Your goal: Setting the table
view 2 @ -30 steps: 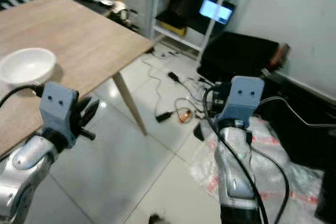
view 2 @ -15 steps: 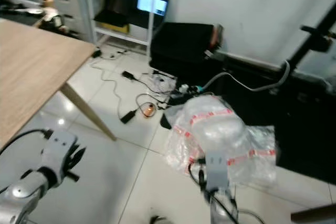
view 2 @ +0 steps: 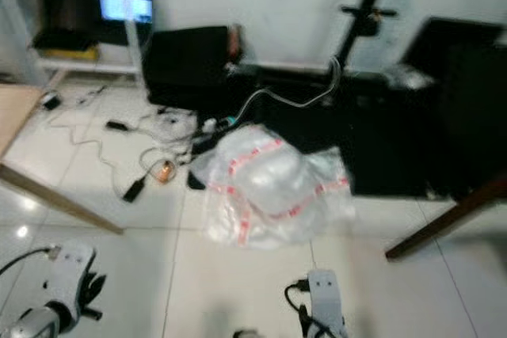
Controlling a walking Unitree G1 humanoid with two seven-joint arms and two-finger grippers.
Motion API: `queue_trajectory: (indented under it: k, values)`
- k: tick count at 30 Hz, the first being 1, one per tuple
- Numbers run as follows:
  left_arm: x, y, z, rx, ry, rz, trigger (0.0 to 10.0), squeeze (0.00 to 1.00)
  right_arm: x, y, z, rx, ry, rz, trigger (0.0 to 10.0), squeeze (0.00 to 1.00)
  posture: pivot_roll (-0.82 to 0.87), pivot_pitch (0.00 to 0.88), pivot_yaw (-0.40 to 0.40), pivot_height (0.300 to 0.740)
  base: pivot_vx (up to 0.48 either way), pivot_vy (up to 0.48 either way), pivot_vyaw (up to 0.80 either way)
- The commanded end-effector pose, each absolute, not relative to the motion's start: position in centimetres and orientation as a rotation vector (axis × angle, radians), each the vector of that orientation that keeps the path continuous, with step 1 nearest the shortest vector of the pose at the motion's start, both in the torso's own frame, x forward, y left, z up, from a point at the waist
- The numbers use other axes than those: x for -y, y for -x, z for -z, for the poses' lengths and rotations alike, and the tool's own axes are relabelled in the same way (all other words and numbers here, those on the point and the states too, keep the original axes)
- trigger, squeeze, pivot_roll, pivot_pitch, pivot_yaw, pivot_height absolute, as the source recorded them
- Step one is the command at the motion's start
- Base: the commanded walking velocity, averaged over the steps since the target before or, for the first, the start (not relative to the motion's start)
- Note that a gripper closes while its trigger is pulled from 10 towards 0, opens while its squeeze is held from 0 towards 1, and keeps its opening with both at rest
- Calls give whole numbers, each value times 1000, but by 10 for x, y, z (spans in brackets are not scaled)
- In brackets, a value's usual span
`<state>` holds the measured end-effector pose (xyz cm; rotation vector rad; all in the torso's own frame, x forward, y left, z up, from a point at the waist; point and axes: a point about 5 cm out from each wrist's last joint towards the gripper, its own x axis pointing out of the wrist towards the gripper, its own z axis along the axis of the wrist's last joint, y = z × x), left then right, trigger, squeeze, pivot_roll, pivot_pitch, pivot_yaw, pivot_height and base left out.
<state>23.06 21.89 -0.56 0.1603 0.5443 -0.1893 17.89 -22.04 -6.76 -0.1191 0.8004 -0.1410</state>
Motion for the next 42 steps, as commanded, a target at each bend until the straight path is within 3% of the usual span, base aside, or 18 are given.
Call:
queue_trajectory:
  k: [1, 10, 30, 42]
  values:
    - [-223, -216, 21, -607, -158, 172, 10000, 208, 219, -170, 74, -829, 122, 143, 10000, 0, -19, 73, 44, 740, 0, 0, -800]
    - [-229, -207, 33, -629, -149, 119, 10000, 231, 216, -165, 79, -838, 124, 121, 10000, 0, -23, 74, 39, 740, 0, 0, -800]
    - [-237, -194, 49, -700, -133, 82, 10000, 212, 216, -183, 70, -738, 113, 137, 10000, 0, -21, 65, 39, 740, 0, 0, -800]
    - [-239, -216, 36, -640, -131, 62, 10000, 192, 220, -187, 67, -716, 106, 157, 10000, 0, -26, 56, 39, 740, 0, 0, -800]
